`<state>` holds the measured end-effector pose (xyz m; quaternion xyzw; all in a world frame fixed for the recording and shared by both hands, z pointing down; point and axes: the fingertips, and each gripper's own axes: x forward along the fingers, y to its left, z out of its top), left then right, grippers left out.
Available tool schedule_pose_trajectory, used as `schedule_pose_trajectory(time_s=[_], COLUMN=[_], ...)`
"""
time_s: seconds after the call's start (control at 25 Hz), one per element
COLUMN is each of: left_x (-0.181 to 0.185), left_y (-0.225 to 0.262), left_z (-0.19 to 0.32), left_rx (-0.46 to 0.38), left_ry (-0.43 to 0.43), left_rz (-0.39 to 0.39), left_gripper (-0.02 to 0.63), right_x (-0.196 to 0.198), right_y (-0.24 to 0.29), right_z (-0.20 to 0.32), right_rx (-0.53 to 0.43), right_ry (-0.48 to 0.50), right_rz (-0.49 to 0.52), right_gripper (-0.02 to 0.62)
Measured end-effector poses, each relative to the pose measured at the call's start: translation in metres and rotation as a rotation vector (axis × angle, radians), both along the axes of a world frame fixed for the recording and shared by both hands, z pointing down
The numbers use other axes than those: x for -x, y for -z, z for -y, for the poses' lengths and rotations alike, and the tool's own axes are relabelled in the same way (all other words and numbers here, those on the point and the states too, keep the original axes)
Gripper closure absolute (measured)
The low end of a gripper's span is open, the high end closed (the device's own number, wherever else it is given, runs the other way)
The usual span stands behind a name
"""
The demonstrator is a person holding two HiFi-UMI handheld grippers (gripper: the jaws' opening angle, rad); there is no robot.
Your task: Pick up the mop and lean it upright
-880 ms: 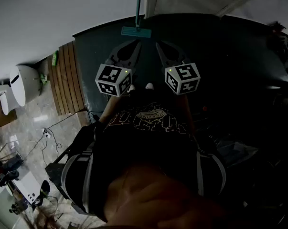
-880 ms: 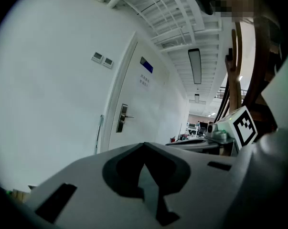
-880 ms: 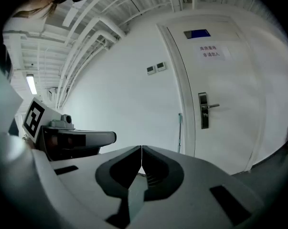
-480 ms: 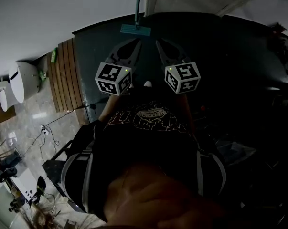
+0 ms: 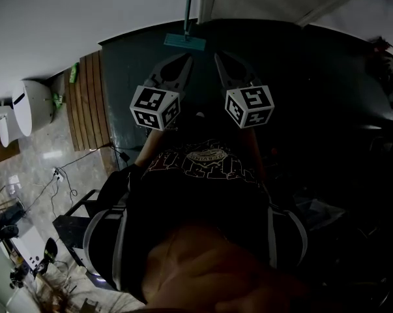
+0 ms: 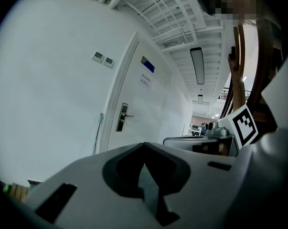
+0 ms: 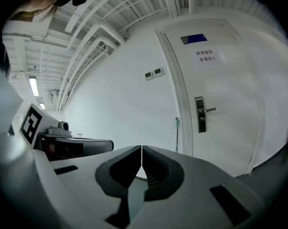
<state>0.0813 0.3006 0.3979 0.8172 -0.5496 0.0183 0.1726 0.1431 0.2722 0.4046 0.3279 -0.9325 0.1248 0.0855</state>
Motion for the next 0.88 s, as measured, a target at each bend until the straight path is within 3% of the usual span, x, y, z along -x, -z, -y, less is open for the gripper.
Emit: schedule_pose_trajectory(time_s=[0.36,0.88], left_x=[0.021,0.074], left_y=[0.003,-0.004], left_z=[0.027,0.119], left_rx=[-0.006,0.003], left_ry=[0.004,-0.073], left_rz=[0.005,-0.004], left_gripper=[0.558,0.558], right_x=[0.018,0.077], right_y=[0.004,-0.001], right_z=[0.022,0.109], right_rx=[-0.003,0.006], right_ry=[-0.005,-0.06], right_rz=[0.013,0.012], right_gripper=[0.575,0.575])
